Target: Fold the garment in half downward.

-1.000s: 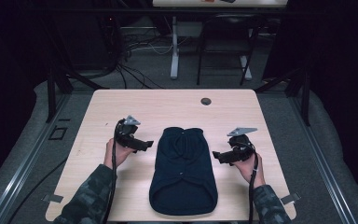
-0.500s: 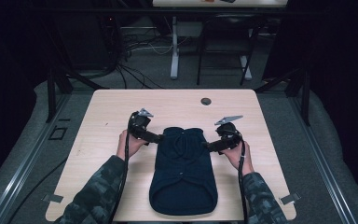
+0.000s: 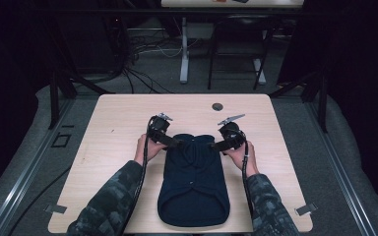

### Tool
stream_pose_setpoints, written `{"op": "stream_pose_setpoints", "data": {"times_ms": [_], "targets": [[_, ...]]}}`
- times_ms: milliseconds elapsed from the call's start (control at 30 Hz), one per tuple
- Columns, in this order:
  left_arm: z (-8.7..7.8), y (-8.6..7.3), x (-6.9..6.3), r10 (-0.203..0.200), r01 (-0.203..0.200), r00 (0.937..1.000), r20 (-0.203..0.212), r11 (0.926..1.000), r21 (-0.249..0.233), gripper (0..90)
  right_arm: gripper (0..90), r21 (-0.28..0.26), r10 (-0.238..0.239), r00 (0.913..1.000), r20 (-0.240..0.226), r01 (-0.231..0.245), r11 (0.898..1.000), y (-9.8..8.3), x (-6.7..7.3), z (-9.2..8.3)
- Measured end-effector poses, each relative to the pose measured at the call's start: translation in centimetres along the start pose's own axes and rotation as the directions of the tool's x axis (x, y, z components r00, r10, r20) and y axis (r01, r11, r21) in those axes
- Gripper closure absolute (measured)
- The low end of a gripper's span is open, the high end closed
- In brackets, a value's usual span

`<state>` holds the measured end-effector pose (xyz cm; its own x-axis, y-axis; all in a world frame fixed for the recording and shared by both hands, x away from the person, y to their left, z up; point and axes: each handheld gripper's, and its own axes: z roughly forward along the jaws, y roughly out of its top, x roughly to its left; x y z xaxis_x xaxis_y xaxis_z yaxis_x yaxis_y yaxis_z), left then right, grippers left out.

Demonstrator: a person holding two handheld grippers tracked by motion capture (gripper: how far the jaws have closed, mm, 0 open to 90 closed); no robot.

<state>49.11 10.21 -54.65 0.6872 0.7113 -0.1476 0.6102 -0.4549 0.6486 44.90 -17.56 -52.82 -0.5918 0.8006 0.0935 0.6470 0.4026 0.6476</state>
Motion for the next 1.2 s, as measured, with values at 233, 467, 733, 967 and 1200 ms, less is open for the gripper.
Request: {"op": "stream_pose_setpoints", "data": {"times_ms": [233,467,733,967,1200], "targets": [[1.7,0.0,0.1,-0.015,0.015,0.9999,-0.002,0.9987,0.048,5.9,28.3,0.013,0.05,0.9987,0.007,-0.05,0.999,0.6,-0.7,1.7],[2.8,0.0,0.1,-0.018,0.018,0.9998,-0.008,0.9969,0.077,13.8,35.8,0.034,0.081,0.9967,0.004,-0.081,0.996,0.7,-0.9,3.5],[2.9,0.0,-0.3,0.002,-0.002,1.0,0.0,0.9983,0.059,24.6,48.9,0.059,0.054,0.9985,0.005,-0.054,0.997,0.7,-0.3,4.4],[2.8,-0.1,-0.7,0.021,-0.021,0.9998,-0.004,0.9983,0.055,36.9,60.2,0.052,0.027,0.9996,0.008,-0.028,0.998,0.5,0.2,4.7],[2.7,-0.1,-1.0,0.03,-0.032,0.9991,0.028,0.9979,0.056,53.5,69.4,0.038,0.03,0.9995,0.004,-0.031,0.999,0.3,0.3,4.6]]}}
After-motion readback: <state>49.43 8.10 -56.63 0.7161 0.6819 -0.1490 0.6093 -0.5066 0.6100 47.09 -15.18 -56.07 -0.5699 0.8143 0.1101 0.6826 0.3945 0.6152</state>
